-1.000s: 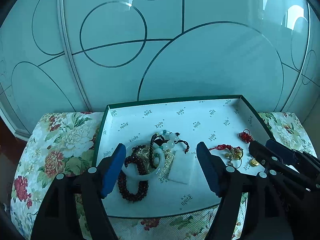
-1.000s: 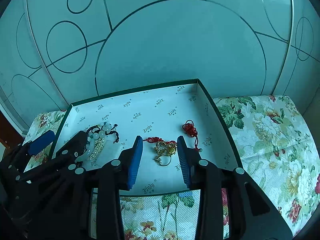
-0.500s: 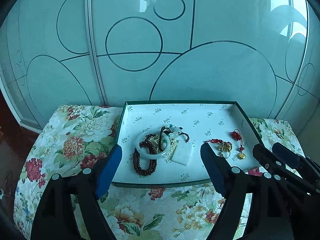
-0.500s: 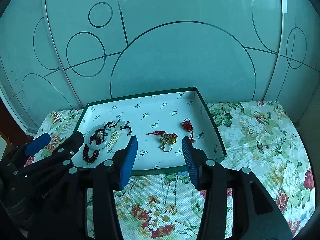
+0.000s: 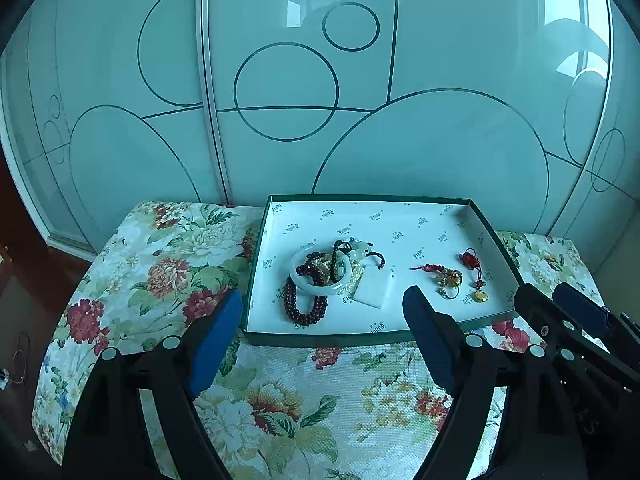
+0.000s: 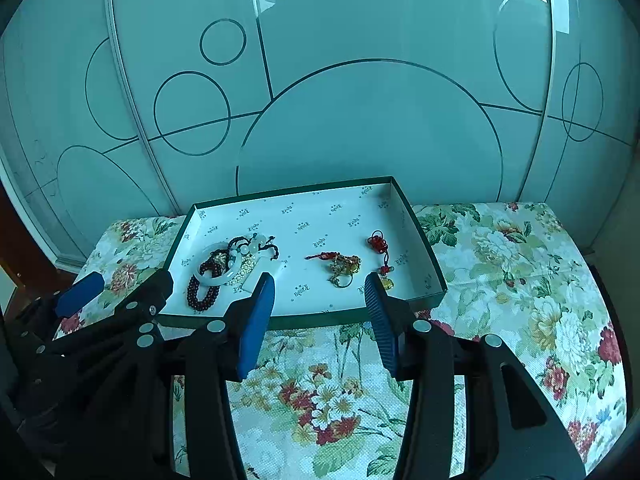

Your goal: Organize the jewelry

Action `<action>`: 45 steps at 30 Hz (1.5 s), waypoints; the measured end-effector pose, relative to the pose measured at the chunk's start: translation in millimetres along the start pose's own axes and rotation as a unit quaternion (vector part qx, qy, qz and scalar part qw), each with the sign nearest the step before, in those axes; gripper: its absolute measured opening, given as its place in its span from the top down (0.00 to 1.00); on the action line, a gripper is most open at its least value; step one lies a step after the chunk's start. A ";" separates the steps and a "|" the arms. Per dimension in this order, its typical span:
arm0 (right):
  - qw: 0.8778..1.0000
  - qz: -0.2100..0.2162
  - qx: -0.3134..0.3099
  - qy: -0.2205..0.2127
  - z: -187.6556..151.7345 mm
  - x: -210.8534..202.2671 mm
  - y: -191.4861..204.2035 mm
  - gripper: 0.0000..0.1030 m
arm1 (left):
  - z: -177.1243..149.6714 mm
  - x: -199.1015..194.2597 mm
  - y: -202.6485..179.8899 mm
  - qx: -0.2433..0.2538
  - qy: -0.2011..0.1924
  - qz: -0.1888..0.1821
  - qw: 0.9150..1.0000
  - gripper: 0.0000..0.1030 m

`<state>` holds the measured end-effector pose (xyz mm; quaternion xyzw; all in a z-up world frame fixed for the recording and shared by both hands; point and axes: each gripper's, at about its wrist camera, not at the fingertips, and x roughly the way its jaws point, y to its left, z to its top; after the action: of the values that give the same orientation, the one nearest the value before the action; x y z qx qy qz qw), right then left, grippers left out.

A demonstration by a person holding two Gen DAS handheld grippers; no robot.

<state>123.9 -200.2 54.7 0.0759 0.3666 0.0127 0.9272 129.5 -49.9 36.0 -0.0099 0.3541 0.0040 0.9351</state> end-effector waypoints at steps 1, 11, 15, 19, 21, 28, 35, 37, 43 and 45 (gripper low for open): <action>1.000 0.000 0.001 -0.001 -0.3 -1.8 0.4 0.53 | -0.4 -1.8 0.5 0.000 0.000 -0.001 1.000 0.21; 1.000 0.000 0.001 -0.009 -4.5 -17.5 6.7 0.51 | -4.4 -13.1 5.5 -0.004 -0.003 -0.005 1.000 0.21; 1.000 0.000 0.000 -0.011 -6.0 -21.2 8.5 0.51 | -6.0 -17.4 7.5 -0.005 -0.003 -0.005 1.000 0.21; 1.000 0.000 0.000 -0.011 -6.8 -22.4 9.2 0.51 | -6.4 -18.8 8.4 -0.005 -0.003 -0.005 1.000 0.21; 1.000 0.000 0.000 -0.011 -6.9 -22.4 9.2 0.51 | -6.7 -18.7 8.8 -0.006 -0.002 -0.005 1.000 0.21; 1.000 0.000 0.000 -0.012 -7.4 -23.2 9.6 0.51 | -7.3 -18.6 9.5 -0.008 0.000 -0.005 1.000 0.21; 1.000 0.000 0.000 -0.012 -7.1 -23.2 9.8 0.51 | -7.4 -18.3 9.5 -0.008 0.001 -0.005 1.000 0.21; 1.000 0.000 0.000 -0.013 -7.1 -23.4 10.1 0.51 | -7.8 -18.0 9.5 -0.008 0.001 -0.006 1.000 0.21; 1.000 -0.002 -0.001 -0.015 -6.7 -25.9 9.8 0.51 | -9.0 -16.9 9.2 -0.004 0.002 -0.007 1.000 0.21; 1.000 -0.002 0.000 -0.014 -6.9 -25.7 9.1 0.51 | -9.3 -17.2 8.2 0.000 0.002 -0.008 1.000 0.21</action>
<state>100.7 -192.3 68.5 0.0750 0.3537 0.0100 0.9323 110.4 -41.9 40.3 -0.0128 0.3561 -0.0035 0.9343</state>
